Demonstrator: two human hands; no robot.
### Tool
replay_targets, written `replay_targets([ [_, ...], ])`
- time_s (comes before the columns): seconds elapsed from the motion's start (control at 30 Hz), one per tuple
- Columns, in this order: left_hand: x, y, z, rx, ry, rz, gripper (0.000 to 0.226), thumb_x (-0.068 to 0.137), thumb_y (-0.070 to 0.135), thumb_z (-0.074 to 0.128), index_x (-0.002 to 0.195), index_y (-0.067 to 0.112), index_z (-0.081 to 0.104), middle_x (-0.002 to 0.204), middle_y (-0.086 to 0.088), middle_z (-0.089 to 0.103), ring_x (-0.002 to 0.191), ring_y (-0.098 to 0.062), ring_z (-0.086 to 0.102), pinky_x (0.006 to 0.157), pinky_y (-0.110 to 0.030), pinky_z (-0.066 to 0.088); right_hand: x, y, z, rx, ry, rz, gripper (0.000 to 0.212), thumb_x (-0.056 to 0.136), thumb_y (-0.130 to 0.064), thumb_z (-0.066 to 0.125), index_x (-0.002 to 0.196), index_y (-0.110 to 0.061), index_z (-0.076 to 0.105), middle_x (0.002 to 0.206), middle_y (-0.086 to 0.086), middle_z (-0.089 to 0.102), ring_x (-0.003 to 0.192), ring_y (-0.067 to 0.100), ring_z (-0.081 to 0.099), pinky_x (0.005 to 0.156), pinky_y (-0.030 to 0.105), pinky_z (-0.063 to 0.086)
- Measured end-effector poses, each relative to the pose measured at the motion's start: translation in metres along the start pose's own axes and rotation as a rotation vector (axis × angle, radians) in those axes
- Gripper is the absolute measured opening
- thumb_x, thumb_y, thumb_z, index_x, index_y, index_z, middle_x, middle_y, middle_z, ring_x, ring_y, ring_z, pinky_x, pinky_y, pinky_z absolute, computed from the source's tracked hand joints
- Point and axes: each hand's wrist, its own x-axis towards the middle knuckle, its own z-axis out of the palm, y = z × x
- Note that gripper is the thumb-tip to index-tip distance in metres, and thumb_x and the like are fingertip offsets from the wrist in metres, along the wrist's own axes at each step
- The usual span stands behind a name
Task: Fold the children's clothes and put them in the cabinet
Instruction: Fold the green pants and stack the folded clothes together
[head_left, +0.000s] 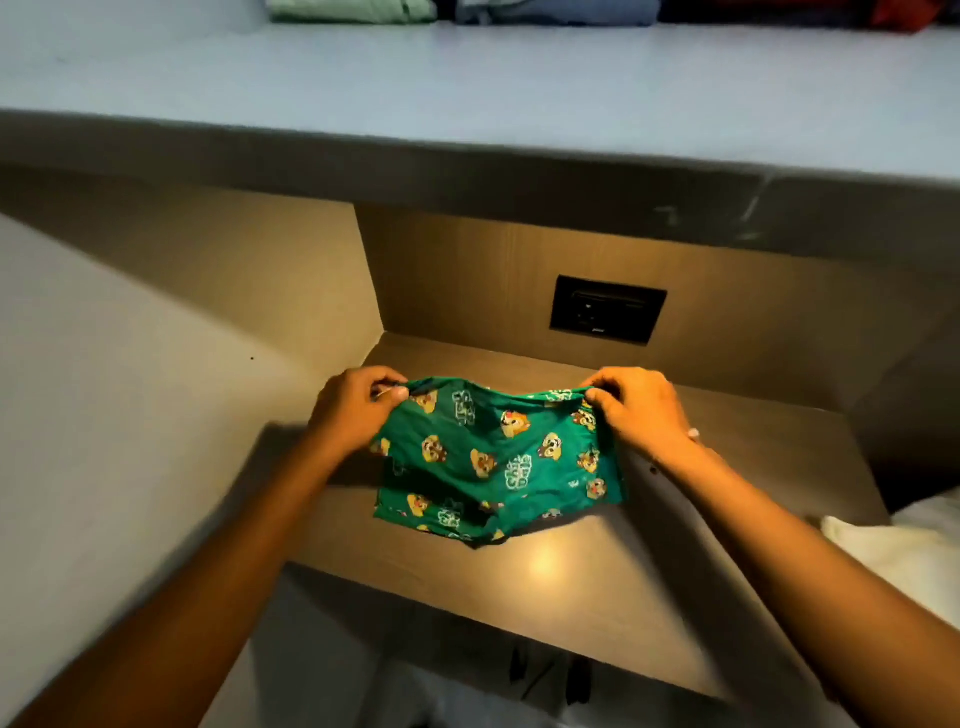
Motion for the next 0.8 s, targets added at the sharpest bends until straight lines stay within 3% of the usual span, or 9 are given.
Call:
replay_targets([
  [0.07,0.036,0.021,0.004,0.023,0.005,-0.009,0.016,0.088,0.023,0.068,0.103,0.021,0.074,0.102,-0.006,0.074,0.096,-0.026,0.067,0.081,-0.034,0.052,0.016,-0.008,-0.014,0.024,0.055,0.096,0.017,0.087,-0.021,0.063,0.098,-0.023,0.076,0.101,0.006,0.075,0.099,0.029,0.066,0.080,0.033,0.048],
  [0.17,0.068,0.064,-0.014,-0.084,0.226,0.069,0.018,0.088,0.023,0.068,0.104,0.017,0.074,0.101,-0.008,0.075,0.095,-0.026,0.068,0.082,-0.034,0.054,0.023,-0.021,-0.057,0.086,0.297,0.066,0.017,0.086,-0.017,0.062,0.095,-0.019,0.076,0.100,0.006,0.075,0.097,0.027,0.067,0.078,0.028,0.045],
  [0.33,0.025,0.092,-0.044,-0.286,0.446,0.460,0.021,0.088,0.027,0.061,0.105,0.022,0.072,0.094,0.019,0.069,0.087,0.007,0.064,0.080,-0.011,0.049,-0.059,-0.015,-0.099,0.031,0.535,-0.129,0.020,0.088,-0.025,0.056,0.098,-0.023,0.073,0.097,-0.003,0.073,0.089,0.017,0.065,0.078,0.033,0.052],
  [0.43,-0.027,0.059,-0.011,-0.251,0.251,0.590,0.022,0.087,0.028,0.058,0.102,0.023,0.073,0.098,0.029,0.066,0.092,0.002,0.064,0.087,-0.011,0.046,-0.140,0.012,-0.061,-0.143,0.370,-0.122,0.018,0.084,-0.022,0.060,0.097,-0.022,0.072,0.086,0.000,0.069,0.078,0.026,0.061,0.066,0.042,0.051],
  [0.5,-0.055,0.027,0.023,-0.202,0.108,0.602,0.027,0.083,0.030,0.059,0.095,0.015,0.077,0.095,0.012,0.071,0.087,-0.015,0.067,0.084,-0.022,0.050,-0.184,0.030,-0.027,-0.233,0.206,-0.076,0.021,0.072,-0.013,0.073,0.091,-0.021,0.074,0.080,0.000,0.071,0.071,0.028,0.063,0.059,0.041,0.053],
  [0.57,-0.073,-0.006,0.054,-0.067,-0.067,0.584,0.029,0.081,0.032,0.059,0.094,0.014,0.078,0.091,-0.002,0.074,0.086,-0.021,0.068,0.081,-0.034,0.054,-0.214,0.045,0.001,-0.277,0.018,0.013,0.030,0.062,-0.010,0.085,0.087,-0.024,0.076,0.078,-0.003,0.072,0.070,0.025,0.066,0.060,0.036,0.054],
  [0.63,-0.084,-0.029,0.071,0.083,-0.255,0.535,0.028,0.083,0.035,0.058,0.097,0.021,0.077,0.094,-0.001,0.075,0.089,-0.019,0.067,0.079,-0.040,0.057,-0.230,0.051,0.015,-0.272,-0.137,0.112,0.027,0.068,-0.016,0.079,0.093,-0.026,0.076,0.087,-0.006,0.074,0.082,0.023,0.067,0.071,0.036,0.053],
  [0.7,-0.084,-0.042,0.079,0.166,-0.348,0.492,0.032,0.082,0.039,0.050,0.101,0.029,0.075,0.099,0.006,0.073,0.094,-0.014,0.065,0.082,-0.044,0.055,-0.236,0.053,0.019,-0.239,-0.143,0.203,0.030,0.073,-0.021,0.064,0.100,-0.029,0.074,0.097,-0.008,0.073,0.093,0.021,0.064,0.081,0.037,0.052],
  [0.8,-0.069,-0.027,0.088,0.196,-0.380,0.447,0.044,0.079,0.041,0.040,0.112,0.032,0.068,0.104,0.010,0.067,0.097,-0.008,0.058,0.090,-0.045,0.049,-0.232,0.049,0.019,-0.141,0.067,0.284,0.032,0.077,-0.021,0.055,0.103,-0.028,0.072,0.095,-0.004,0.073,0.087,0.019,0.062,0.075,0.036,0.054],
])
